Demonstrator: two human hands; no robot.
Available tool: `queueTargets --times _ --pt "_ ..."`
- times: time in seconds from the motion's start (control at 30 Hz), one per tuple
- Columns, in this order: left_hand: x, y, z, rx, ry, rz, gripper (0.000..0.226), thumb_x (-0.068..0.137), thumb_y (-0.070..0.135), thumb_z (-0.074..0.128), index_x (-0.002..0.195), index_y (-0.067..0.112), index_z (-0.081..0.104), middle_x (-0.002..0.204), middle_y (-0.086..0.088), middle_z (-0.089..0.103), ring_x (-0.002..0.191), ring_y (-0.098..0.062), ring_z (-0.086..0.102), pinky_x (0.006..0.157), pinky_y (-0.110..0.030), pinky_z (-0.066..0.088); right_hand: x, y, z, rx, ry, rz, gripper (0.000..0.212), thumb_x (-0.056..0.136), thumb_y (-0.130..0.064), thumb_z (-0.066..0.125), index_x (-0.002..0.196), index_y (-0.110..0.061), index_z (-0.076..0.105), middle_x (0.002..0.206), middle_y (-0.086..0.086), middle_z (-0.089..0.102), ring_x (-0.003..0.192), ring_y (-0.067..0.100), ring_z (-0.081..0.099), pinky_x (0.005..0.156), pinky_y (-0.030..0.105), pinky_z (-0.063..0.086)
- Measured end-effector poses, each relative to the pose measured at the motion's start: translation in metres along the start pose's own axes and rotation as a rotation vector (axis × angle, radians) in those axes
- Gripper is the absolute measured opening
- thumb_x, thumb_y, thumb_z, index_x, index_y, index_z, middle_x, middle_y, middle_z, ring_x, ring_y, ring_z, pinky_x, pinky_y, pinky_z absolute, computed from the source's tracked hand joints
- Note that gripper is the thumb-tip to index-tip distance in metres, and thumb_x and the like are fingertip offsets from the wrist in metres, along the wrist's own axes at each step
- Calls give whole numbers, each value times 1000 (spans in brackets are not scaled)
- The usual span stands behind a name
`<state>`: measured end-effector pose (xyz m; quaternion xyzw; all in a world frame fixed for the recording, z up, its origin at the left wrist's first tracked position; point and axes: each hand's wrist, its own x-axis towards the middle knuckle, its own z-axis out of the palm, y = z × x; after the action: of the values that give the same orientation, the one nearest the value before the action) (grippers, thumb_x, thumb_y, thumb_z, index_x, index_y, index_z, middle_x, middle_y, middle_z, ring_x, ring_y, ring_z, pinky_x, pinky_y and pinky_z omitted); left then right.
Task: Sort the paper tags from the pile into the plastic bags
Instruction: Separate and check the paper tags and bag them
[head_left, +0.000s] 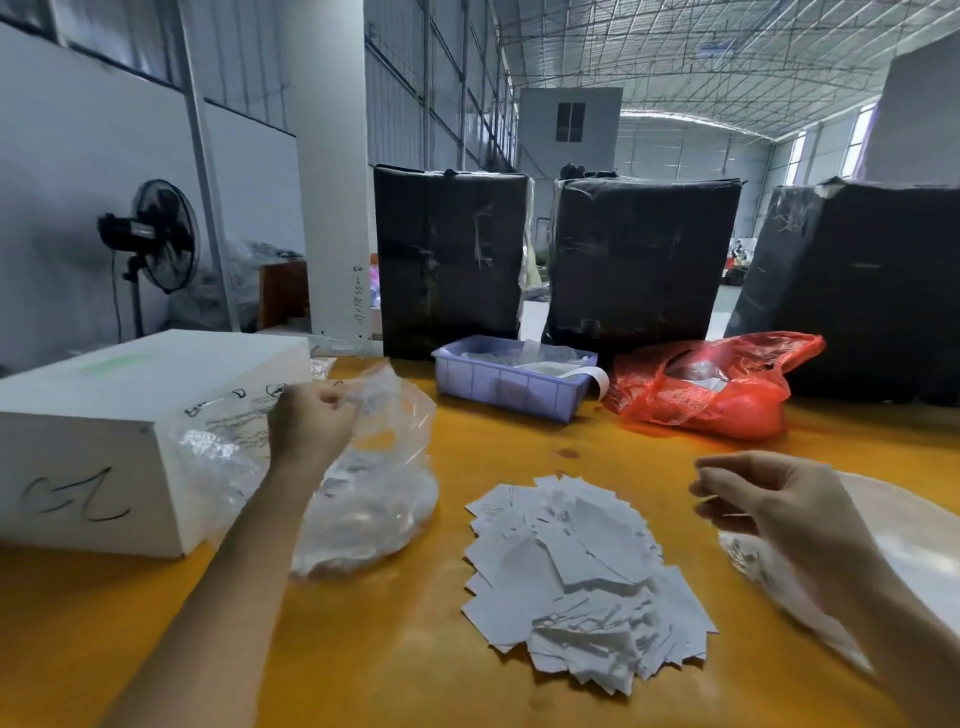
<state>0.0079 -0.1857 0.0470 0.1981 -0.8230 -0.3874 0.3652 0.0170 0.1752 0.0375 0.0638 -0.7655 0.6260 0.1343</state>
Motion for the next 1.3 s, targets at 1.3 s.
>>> queueTargets --times 1.3 --pt "-149 66 104 -448 -848 199 46 71 49 72 109 25 61 98 8 68 85 0 66 71 -16 53 6 -3 -31 -476 45 -172 12 85 -2 65 75 -5 67 63 6 67 54 13 61 54 25 50"
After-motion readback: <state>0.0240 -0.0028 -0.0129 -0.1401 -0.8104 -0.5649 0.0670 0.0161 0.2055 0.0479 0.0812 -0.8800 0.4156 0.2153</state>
